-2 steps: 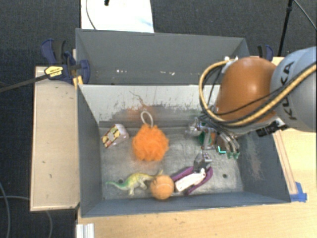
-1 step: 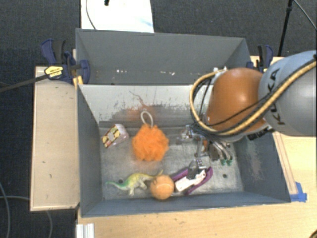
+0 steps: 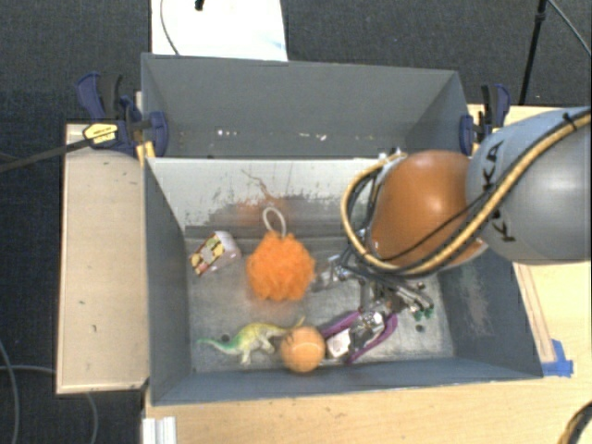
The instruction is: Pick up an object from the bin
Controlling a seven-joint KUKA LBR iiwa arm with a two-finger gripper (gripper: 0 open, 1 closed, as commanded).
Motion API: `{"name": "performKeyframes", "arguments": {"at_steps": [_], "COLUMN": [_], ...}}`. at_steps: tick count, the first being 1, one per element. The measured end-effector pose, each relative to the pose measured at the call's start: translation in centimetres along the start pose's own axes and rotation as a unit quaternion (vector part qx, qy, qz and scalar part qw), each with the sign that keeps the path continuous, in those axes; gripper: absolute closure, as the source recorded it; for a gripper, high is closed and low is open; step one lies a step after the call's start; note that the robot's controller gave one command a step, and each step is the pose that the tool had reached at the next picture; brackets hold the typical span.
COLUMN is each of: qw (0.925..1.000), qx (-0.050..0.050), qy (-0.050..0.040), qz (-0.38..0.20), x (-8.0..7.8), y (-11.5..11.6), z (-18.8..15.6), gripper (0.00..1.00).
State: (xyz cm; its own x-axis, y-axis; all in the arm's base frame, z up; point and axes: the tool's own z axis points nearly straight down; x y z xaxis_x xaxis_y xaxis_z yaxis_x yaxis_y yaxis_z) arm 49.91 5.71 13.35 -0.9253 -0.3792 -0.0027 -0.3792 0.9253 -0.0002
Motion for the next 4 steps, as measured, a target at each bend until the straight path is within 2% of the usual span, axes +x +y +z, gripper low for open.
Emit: {"name": "performKeyframes", "arguments": {"at_steps": [1,2,3,4], "qw": [0.9977,0.9932,0.9933,0.9919], "qx": [0.000,0.000,0.000,0.001], "qy": [0.0002,-0.0045,-0.0044,-0.0019], "qz": [-0.067,-0.116,-0.116,-0.127], "x": [1.2,2.2,2.2,2.5], "y": [-1.2,-1.8,-1.8,-2.1], "z": [2.8,4.3,4.3,-13.2], "gripper": [0.00,1.00,1.00,1.00]}}
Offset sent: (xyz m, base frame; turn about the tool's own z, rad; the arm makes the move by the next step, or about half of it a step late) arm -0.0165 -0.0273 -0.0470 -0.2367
